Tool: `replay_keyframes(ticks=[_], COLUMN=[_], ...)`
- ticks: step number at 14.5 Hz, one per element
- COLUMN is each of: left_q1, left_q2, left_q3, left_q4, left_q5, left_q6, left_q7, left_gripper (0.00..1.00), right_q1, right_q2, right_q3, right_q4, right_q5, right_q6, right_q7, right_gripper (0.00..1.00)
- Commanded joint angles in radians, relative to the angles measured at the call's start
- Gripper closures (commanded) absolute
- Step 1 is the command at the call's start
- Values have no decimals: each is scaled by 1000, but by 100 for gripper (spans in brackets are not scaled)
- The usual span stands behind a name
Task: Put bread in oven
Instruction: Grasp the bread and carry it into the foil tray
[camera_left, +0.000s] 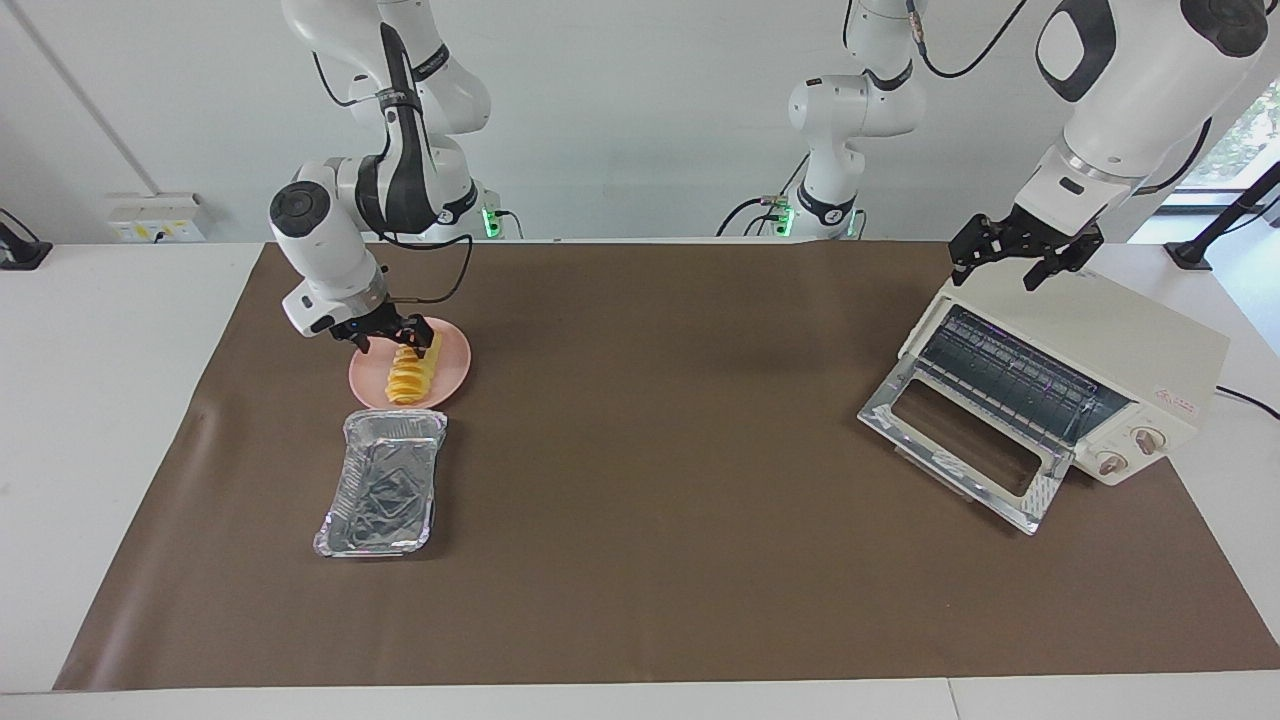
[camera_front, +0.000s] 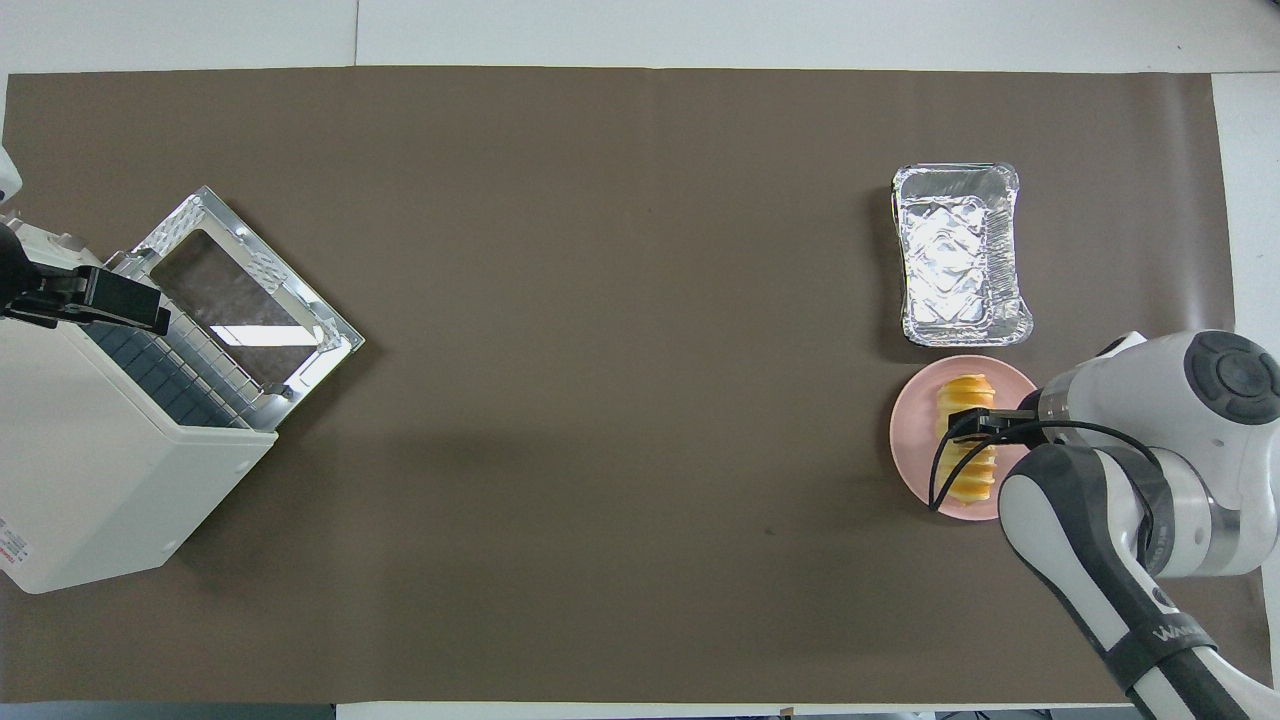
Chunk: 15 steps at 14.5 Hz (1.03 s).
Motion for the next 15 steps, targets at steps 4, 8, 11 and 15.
replay_keyframes(ticks=[4, 8, 11, 15], left_q1=[4, 4, 4, 4], left_q2=[-23, -23, -23, -23], left_q3=[-4, -4, -4, -4], left_q4=[-23, -23, -23, -23], left_q5=[14, 13, 14, 13], left_q6=[16, 16, 16, 16], left_q7=[-11, -11, -11, -11], left_gripper=[0, 0, 0, 0], right_q1=[1, 1, 1, -1], right_q2=[-21, -23, -21, -23], right_q3=[11, 13, 27, 54], right_q4=[-106, -102, -62, 68], right_q5=[10, 11, 60, 85], right_q6=[117, 86, 7, -156], right_q7=[16, 10, 11, 37], right_gripper=[16, 100, 100, 100])
